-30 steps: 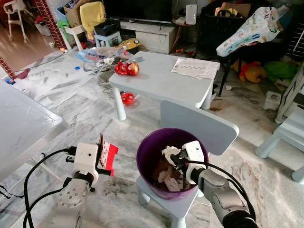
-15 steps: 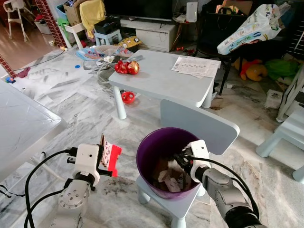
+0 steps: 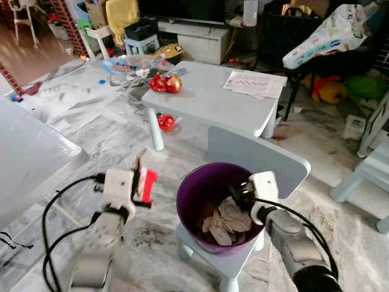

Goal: Picking trash to rubbish bin

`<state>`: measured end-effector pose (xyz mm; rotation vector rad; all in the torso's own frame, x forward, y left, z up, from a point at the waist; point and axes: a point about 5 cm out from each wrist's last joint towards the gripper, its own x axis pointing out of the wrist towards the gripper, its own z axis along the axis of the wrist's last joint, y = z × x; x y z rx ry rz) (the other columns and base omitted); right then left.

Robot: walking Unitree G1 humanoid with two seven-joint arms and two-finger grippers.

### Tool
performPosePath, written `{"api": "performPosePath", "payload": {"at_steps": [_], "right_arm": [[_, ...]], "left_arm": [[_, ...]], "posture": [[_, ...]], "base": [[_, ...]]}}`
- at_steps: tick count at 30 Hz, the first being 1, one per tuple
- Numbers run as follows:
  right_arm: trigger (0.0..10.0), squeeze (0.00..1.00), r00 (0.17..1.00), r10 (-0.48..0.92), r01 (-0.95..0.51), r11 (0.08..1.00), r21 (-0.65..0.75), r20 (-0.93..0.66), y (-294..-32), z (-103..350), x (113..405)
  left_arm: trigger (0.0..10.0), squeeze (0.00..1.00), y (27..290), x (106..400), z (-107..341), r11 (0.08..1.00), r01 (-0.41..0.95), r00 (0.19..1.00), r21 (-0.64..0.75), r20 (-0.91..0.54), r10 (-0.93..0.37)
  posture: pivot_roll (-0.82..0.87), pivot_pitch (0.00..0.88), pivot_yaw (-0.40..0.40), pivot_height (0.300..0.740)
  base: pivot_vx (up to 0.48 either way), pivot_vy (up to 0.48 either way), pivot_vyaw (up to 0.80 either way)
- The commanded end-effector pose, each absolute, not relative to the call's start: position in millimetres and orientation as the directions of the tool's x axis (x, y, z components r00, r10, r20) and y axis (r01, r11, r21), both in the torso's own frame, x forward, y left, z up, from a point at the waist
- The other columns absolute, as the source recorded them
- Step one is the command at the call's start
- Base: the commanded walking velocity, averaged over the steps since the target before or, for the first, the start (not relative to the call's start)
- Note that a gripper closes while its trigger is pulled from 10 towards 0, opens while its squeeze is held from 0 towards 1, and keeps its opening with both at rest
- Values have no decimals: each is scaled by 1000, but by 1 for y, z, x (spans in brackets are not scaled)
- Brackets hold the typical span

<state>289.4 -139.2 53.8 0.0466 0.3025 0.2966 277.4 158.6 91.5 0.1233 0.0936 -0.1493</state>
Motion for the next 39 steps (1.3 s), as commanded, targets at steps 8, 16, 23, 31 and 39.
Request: {"api": "performPosePath", "payload": {"at_steps": [8, 16, 23, 31, 39], "right_arm": [[10000, 1000, 859, 425, -395, 905, 161, -285, -137, 88, 255], [10000, 0, 717, 522, -451, 852, 264, -461, -145, 94, 221], [10000, 0, 653, 531, -439, 846, 301, -539, -144, 91, 212], [10000, 0, 618, 548, -461, 833, 305, -564, -141, 93, 209], [10000, 0, 607, 555, -465, 828, 312, -568, -136, 94, 209]], "left_arm": [[10000, 0, 99, 299, 86, 924, 381, 918, 34, -132, -374], [10000, 0, 60, 309, 73, 839, 543, 823, -16, -188, -536], [10000, 235, 44, 310, 55, 815, 568, 774, -116, -261, -577], [10000, 1000, 37, 306, 42, 810, 563, 751, -166, -307, -585], [10000, 1000, 47, 315, 45, 851, 500, 804, -159, -280, -524]], "posture": [[-78, 53, 97, 740], [-131, 41, 120, 740], [-141, 34, 121, 740], [-147, 36, 119, 740], [-145, 39, 119, 740]], "base": [[0, 0, 0], [0, 0, 0], [0, 0, 0], [0, 0, 0], [0, 0, 0]]}}
